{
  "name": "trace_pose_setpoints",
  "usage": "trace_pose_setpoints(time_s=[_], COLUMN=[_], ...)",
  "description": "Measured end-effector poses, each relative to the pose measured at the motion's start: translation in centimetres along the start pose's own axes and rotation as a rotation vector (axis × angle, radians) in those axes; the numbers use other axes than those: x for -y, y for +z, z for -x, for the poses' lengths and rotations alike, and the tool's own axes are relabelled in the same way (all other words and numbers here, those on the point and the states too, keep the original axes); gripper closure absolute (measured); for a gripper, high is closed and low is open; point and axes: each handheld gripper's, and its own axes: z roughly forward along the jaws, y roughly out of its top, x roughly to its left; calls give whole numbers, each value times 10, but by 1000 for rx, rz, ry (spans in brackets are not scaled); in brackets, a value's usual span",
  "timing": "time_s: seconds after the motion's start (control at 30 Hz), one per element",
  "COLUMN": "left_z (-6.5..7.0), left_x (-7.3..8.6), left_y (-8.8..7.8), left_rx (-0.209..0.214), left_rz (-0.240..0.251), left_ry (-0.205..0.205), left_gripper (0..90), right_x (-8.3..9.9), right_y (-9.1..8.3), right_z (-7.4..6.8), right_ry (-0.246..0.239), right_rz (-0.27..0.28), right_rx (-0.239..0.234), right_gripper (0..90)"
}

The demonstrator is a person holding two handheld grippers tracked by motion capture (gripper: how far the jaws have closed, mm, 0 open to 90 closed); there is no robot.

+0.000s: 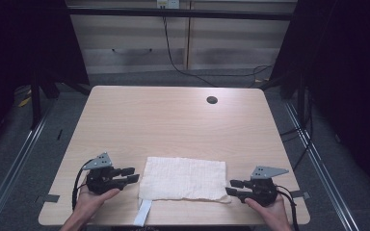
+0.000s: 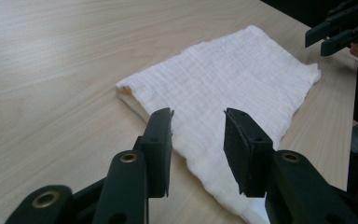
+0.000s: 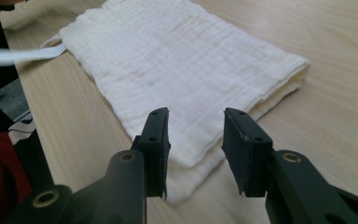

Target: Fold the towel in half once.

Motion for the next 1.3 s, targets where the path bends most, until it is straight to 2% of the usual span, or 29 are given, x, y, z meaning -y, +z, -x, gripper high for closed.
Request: trace_pose_setpoints(time_s=[0.13,0.3,0.47,0.53,0.6,0.7,0.77,0.87,0.93,1.0,1.07,1.17,1.3], left_z=[-1,-7,-7,-9,-11,-11,-11,-12,-12,-11,-11,-11,-12], left_x=[-8,-22,-17,-16,-14,-11,-10,-9,-8,-7,-7,-6,-6], left_y=[12,37,52,56,59,62,62,63,64,63,63,64,64], left_rx=[8,17,2,-6,-8,-17,-18,-23,-27,-48,-44,-48,-41], left_rz=[-19,-45,-89,-98,-111,-143,-147,-156,-154,-151,-152,-151,-151], left_ry=[20,20,32,31,25,42,38,38,38,42,36,41,37], left_gripper=[645,666,680,691,704,716,717,716,716,717,717,722,722], right_x=[-11,-27,-39,-41,-43,-44,-44,-45,-47,-46,-45,-42,-39], right_y=[3,14,24,29,33,38,41,46,49,52,54,57,62], right_z=[7,21,36,41,46,53,56,61,64,64,66,68,66], right_ry=[-3,-1,14,34,38,33,30,43,31,46,32,45,38], right_rz=[19,29,41,51,41,17,-1,-24,-30,-27,-21,-35,-53], right_rx=[10,27,38,34,43,68,79,75,64,55,64,58,54], right_gripper=[648,652,651,650,647,634,630,626,628,632,640,640,631])
